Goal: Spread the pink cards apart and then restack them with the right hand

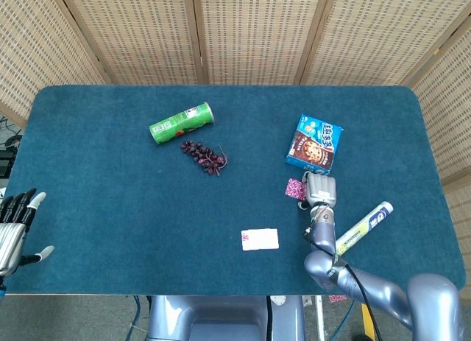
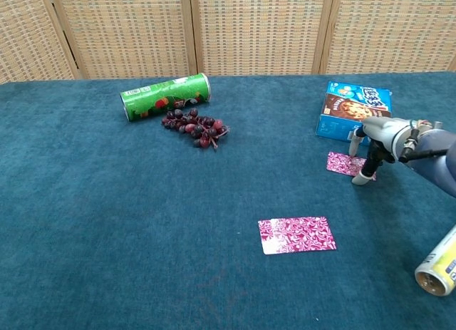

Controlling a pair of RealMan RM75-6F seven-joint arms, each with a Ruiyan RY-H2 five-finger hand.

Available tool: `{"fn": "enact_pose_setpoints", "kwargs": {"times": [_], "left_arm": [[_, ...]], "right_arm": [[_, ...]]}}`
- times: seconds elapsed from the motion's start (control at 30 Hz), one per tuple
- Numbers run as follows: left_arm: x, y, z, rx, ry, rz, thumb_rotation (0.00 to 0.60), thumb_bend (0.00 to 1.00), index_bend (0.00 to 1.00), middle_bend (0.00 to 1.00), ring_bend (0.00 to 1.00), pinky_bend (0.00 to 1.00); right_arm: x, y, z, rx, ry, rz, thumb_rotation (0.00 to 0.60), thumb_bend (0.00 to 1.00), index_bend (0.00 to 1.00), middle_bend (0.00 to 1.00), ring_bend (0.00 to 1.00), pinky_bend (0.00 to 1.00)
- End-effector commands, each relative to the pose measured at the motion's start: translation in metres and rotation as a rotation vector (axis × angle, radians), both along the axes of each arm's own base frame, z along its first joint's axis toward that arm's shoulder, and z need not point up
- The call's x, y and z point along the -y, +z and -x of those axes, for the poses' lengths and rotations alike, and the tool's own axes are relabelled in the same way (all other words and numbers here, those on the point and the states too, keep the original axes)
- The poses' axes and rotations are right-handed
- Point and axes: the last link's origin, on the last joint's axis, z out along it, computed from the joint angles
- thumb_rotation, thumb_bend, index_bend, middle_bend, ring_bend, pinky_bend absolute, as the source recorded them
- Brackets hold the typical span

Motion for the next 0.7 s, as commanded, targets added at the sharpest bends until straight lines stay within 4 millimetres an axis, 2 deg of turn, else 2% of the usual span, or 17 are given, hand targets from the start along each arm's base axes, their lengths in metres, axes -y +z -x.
{"fn": "enact_pose_setpoints", "kwargs": {"times": [0.03,0.4,0.7], "left_arm": [[-0.0001,-0.0001,-0.0001,0.000,0.000,0.000,0.600,0.05,0.00,0.00,0.00,0.00],[0.0001,-0.0002,0.0000,0.000,0.000,-0.001,0.600,0.05,0.00,0.00,0.00,0.00],[0.0003,-0.0002,0.0001,-0.001,-0.001,-0.002,0.600,0.05,0.00,0.00,0.00,0.00]], "right_arm": [[0.0004,-0.0008,0.0005,0.006,-0.004,-0.003,0.600,0.24,0.37,0.85,0.84,1.00],[0.0012,-0.0012,0.0003,0.038,0.013,0.021,0.600,0.35,0.57,0.87,0.84,1.00],[0.0000,-0.0007,0.0030,0.050,0.015,0.028,0.600,0.42,0.59,0.87,0.84,1.00]]}}
